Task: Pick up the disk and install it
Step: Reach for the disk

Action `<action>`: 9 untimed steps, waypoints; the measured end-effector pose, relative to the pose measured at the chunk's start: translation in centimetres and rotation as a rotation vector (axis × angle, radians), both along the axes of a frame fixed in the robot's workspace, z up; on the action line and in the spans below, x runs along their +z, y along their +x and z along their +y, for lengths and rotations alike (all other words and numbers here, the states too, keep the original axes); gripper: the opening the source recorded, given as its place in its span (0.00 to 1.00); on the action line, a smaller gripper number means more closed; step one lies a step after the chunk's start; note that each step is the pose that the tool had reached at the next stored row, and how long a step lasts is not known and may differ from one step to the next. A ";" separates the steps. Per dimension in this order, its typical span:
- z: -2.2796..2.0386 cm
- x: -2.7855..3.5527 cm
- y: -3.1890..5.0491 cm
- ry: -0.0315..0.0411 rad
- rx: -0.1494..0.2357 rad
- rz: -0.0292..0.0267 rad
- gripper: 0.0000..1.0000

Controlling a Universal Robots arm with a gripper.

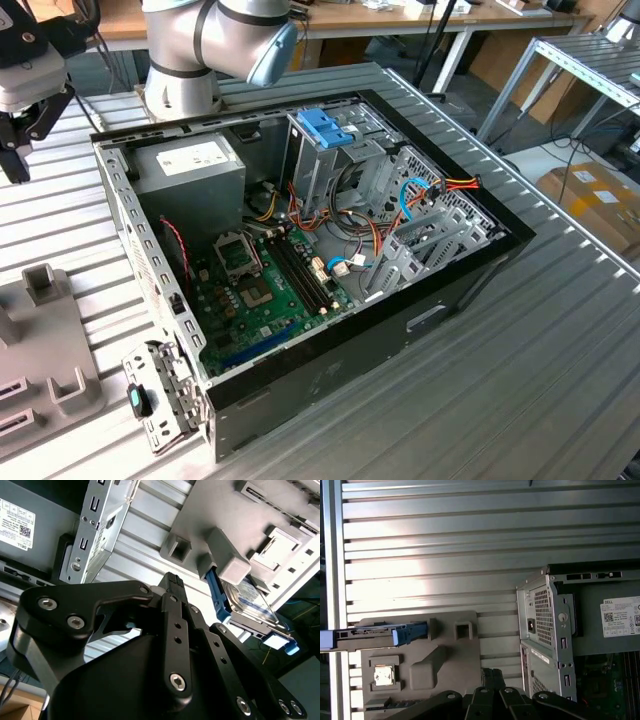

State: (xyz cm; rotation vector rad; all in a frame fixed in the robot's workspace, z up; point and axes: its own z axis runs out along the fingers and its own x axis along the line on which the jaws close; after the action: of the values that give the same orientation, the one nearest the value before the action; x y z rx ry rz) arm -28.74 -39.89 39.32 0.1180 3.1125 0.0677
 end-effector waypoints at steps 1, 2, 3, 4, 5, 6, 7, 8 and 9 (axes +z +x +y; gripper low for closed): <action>0.00 0.00 0.00 0.0000 0.000 0.0000 0.11; 0.00 0.00 0.00 0.0000 0.000 0.0000 0.11; 0.00 0.00 -0.01 -0.0001 0.000 0.0001 0.11; 0.00 0.00 -0.01 -0.0001 0.000 0.0000 0.11; 0.00 0.00 -0.16 -0.0001 0.000 0.0001 0.11; 0.00 0.00 -0.50 -0.0001 0.000 0.0000 0.11; 0.00 0.00 -0.78 0.0000 0.000 -0.0001 0.11; 0.00 0.00 -1.01 0.0000 0.000 -0.0001 0.11; 0.00 0.00 -1.19 -0.0001 0.000 0.0001 0.11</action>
State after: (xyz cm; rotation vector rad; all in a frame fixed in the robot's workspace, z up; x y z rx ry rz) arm -29.92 -39.89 39.32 0.1180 3.1125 0.0676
